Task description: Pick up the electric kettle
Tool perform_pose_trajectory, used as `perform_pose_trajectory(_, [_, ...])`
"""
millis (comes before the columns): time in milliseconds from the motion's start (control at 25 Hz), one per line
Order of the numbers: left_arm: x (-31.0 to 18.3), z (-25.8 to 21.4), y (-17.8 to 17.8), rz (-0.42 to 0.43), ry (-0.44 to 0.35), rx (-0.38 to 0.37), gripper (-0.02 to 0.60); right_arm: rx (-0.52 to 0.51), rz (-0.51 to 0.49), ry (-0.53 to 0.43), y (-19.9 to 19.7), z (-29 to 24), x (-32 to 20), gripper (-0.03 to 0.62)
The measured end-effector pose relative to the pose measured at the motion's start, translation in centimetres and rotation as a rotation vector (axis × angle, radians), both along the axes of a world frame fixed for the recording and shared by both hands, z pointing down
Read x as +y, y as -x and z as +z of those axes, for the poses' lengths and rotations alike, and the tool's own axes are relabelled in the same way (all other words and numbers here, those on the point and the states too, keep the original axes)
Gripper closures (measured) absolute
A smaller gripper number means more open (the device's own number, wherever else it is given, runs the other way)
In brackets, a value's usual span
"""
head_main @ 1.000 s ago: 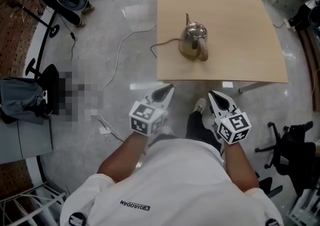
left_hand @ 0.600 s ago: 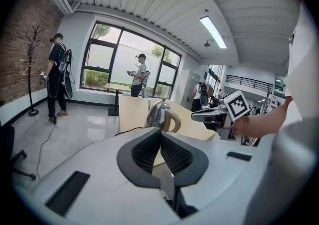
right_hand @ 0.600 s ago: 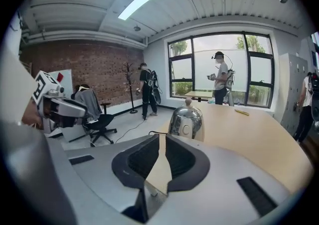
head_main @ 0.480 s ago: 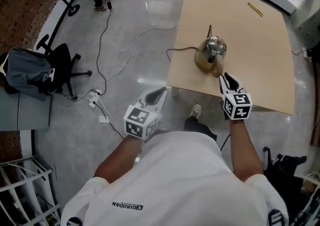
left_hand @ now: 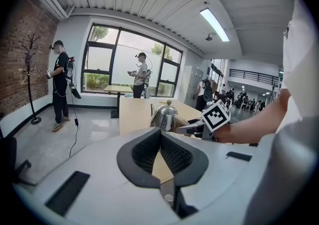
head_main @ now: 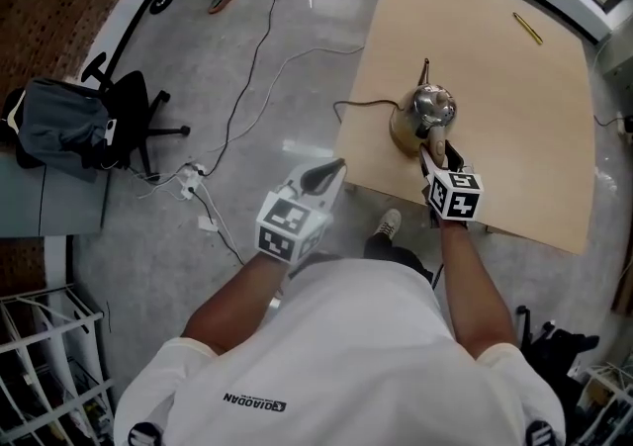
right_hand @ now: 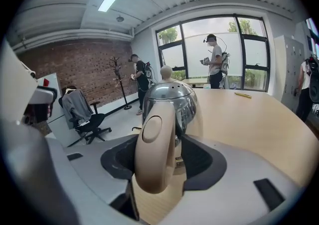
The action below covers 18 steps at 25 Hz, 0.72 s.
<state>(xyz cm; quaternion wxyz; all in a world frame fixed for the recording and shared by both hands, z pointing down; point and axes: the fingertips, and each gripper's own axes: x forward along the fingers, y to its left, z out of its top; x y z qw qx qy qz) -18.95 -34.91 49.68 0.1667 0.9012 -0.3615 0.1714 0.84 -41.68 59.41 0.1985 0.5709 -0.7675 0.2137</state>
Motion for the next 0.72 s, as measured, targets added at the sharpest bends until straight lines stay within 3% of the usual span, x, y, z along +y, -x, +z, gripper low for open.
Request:
perform_pose_trajectory(320, [0.3, 0.7, -0.6, 0.01, 0.028, -0.02, 0.586, 0.058, 0.071, -0.043, -0.8, 0.7, -0.8, 0.388])
perform_pose_trajectory(440, [0.3, 1.0, -0.4, -0.003, 0.039, -0.012, 0.586, 0.064, 0.079, -0.025, -1.0, 0.6, -1.0, 0.439])
perform_pose_trajectory(720, [0.3, 0.8, 0.7, -0.043, 0.038, 0.003, 0.586, -0.035, 0.091, -0.151, -1.7, -2.4, -2.3, 0.463])
